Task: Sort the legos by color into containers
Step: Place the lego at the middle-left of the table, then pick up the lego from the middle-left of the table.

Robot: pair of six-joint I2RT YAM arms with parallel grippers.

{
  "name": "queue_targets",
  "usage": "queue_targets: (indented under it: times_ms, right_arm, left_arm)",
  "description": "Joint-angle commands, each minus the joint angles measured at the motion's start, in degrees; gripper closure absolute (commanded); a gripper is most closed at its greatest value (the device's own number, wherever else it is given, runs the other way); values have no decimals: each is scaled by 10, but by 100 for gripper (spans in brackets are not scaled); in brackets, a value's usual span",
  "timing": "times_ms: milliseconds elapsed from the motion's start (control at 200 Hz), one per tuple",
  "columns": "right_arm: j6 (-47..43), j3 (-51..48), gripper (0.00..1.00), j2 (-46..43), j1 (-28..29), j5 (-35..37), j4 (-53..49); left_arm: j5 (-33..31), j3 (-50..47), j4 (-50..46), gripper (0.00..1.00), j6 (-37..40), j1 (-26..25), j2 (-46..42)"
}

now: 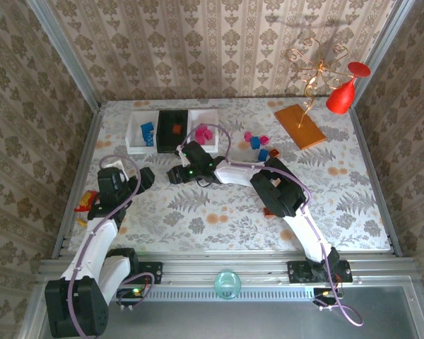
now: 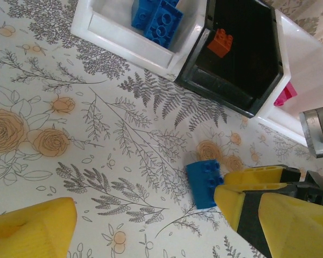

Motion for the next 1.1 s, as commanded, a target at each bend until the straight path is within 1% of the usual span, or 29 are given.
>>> queue_targets:
  times_ms: [0,105,215,315,445,540,635,715,860,930,1010,1095]
  right_arm:
    - [7,-3,44,-35,-3,-29,-6]
    - [4,-78,41,-102,-15,-24,9]
    - [1,-194,38,-199,-35,2,43]
    - [-6,-285,35,-281,-56,35,53]
    - [-13,-365,30,-360,-78,61,55]
    - [-14,-398,26,-387,-87,70,61]
    - [-16,-416,24,-398,-93,72,61]
    - [-16,-424,22,-400,-98,68,61]
    - [-15,-435,21,-406,-105,60,62]
    - [-15,-439,20,-410,-108,60,63]
    - [-15,-442,20,-411,-110,59,63]
    - [-15,-446,20,-412,-112,59,63]
  left_arm:
    - [15,-12,23,13,-18,-5,11]
    - [3,-14,36,15,-21,-25,31]
    - [-22,-14,63,17,-25,-68,76]
    - [-62,4,73,18,-13,-121,133]
    - [-134,45,70,19,15,-182,213]
    - [-179,72,69,20,30,-214,268]
    - [-196,103,68,21,42,-235,324]
    - [-202,132,62,22,53,-242,371]
    - [-222,169,55,29,65,-242,433]
    - [-226,180,56,34,70,-242,452]
    - [-228,190,60,43,77,-243,469]
    - [-225,195,68,55,81,-243,475]
